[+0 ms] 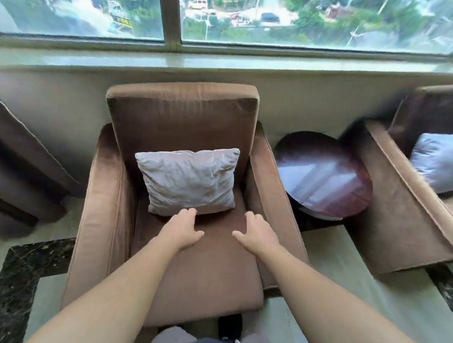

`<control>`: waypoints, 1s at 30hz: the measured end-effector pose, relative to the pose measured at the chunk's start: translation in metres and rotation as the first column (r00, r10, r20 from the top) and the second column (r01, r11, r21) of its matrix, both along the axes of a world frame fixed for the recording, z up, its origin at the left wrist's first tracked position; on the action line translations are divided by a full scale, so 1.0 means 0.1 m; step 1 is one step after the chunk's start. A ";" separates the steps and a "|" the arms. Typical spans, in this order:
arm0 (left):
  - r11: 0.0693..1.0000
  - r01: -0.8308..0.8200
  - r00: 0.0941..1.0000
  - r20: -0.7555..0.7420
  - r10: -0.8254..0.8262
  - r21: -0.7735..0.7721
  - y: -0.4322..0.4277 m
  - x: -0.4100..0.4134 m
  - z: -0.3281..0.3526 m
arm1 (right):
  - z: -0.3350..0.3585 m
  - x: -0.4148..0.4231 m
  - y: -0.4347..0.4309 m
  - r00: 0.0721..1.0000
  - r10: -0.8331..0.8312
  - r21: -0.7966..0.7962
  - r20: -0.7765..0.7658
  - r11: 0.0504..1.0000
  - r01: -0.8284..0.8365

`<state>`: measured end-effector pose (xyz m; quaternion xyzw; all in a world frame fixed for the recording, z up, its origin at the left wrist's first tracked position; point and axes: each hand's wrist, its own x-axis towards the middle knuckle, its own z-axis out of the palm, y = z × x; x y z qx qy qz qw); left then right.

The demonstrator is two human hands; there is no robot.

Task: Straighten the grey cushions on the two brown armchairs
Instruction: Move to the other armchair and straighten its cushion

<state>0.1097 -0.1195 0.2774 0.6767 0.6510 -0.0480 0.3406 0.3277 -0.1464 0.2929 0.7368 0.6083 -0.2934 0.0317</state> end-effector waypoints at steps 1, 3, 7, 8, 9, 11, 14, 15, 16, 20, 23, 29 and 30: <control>0.999 0.048 0.999 -0.003 -0.048 0.014 0.06 0.10 0.02 | 0.03 0.08 -0.03 0.999 -0.037 0.015 -0.002 0.999 0.037; 0.988 0.155 0.988 -0.012 -0.155 0.022 0.14 0.34 0.05 | 0.08 0.29 -0.10 0.992 -0.122 0.034 -0.009 0.992 0.122; 0.945 0.327 0.945 -0.039 -0.326 0.028 0.17 0.98 0.14 | 0.21 0.90 -0.29 0.969 -0.246 0.068 -0.025 0.967 0.247; 0.933 0.358 0.934 -0.041 -0.356 0.039 0.16 1.18 0.17 | 0.24 1.09 -0.35 0.959 -0.282 0.077 -0.037 0.956 0.284; 0.921 0.386 0.922 -0.044 -0.385 0.051 0.14 1.38 0.21 | 0.26 1.30 -0.41 0.947 -0.316 0.087 -0.051 0.944 0.319; 0.893 0.442 0.897 -0.047 -0.440 0.083 0.11 1.83 0.28 | 0.28 1.75 -0.54 0.923 -0.376 0.110 -0.074 0.917 0.383; 0.853 0.509 0.861 -0.057 -0.506 0.116 0.05 2.58 0.35 | 0.25 2.45 -0.73 0.898 -0.432 0.138 -0.089 0.887 0.440; 0.842 0.526 0.851 -0.065 -0.522 0.123 0.03 2.85 0.38 | 0.23 2.71 -0.79 0.894 -0.439 0.143 -0.089 0.883 0.448; 0.831 0.542 0.840 -0.077 -0.537 0.123 0.00 3.14 0.40 | 0.22 2.97 -0.86 0.891 -0.445 0.145 -0.091 0.879 0.454; 0.755 0.648 0.761 -0.149 -0.632 0.102 -0.11 4.30 0.52 | 0.25 4.02 -1.17 0.857 -0.511 0.158 -0.072 0.842 0.515; 0.698 0.707 0.707 -0.167 -0.688 0.114 -0.19 5.09 0.64 | 0.33 4.70 -1.46 0.817 -0.573 0.165 -0.069 0.801 0.576; 0.593 0.784 0.620 -0.169 -0.766 0.186 -0.35 6.31 0.77 | 0.41 5.70 -1.81 0.752 -0.650 0.166 -0.104 0.735 0.658; 0.576 0.794 0.606 -0.169 -0.778 0.195 -0.37 6.48 0.78 | 0.43 5.83 -1.83 0.744 -0.659 0.169 -0.111 0.725 0.667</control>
